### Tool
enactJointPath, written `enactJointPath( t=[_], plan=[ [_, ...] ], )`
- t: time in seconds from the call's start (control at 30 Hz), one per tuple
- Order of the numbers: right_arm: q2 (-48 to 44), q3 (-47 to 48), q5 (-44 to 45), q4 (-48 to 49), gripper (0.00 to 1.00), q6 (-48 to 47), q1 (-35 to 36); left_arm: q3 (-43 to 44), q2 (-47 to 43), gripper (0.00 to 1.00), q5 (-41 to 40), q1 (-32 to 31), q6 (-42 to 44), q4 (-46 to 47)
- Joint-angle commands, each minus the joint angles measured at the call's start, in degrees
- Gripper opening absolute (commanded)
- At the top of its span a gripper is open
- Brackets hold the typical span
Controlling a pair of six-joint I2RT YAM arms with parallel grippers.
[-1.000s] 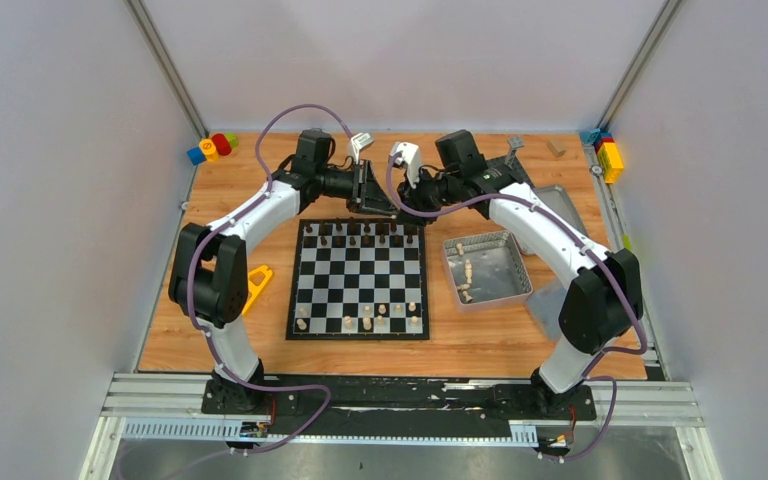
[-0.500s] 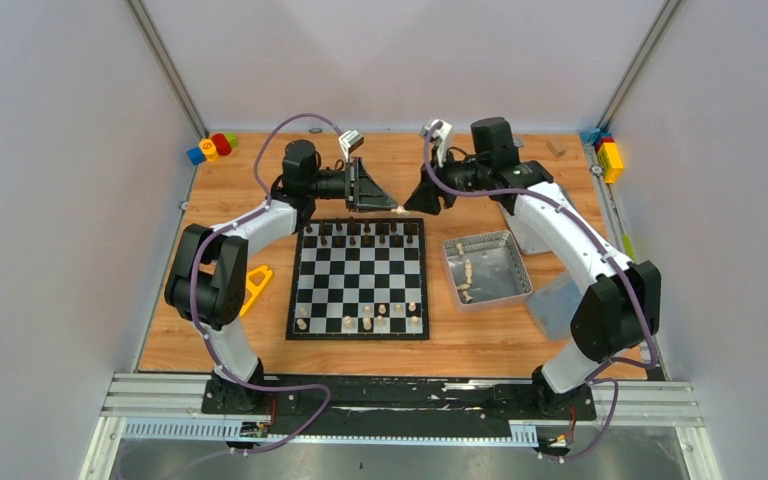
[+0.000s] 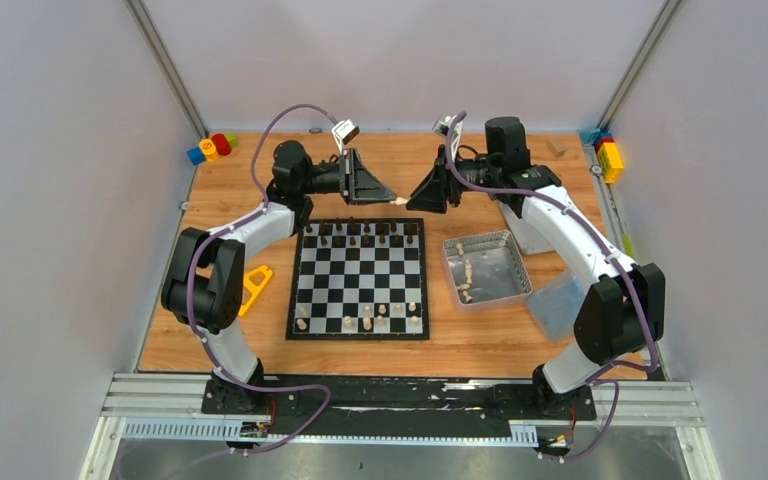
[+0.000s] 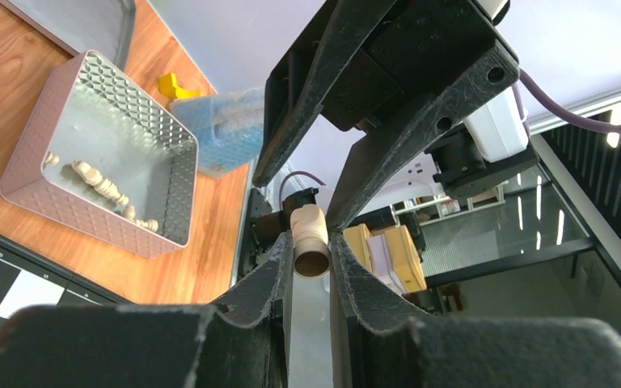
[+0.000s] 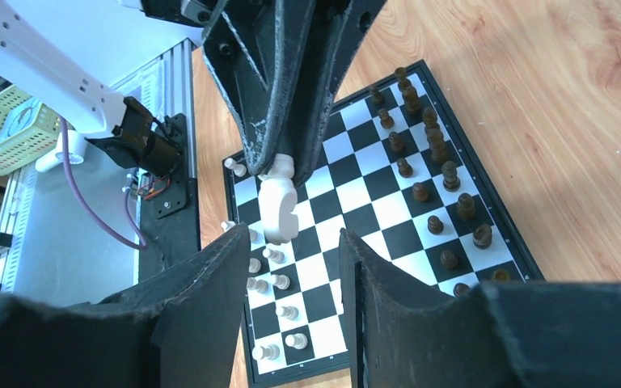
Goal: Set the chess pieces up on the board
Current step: Place the chess piece on the chessboard.
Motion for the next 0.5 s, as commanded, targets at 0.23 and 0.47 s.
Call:
enactJointPath(
  t=[0.23, 0.47],
  plan=[
    [-1.1, -0.3, -5.6, 4.1, 0.45, 0.8, 0.2, 0.1, -2.8, 0.0, 1.2, 0.1, 1.4, -1.3],
    [-3.2, -1.5, -1.4, 2.7, 0.42, -7.0, 0.9, 2.8, -1.8, 0.0, 4.0, 0.1, 4.2, -10.3]
  ],
)
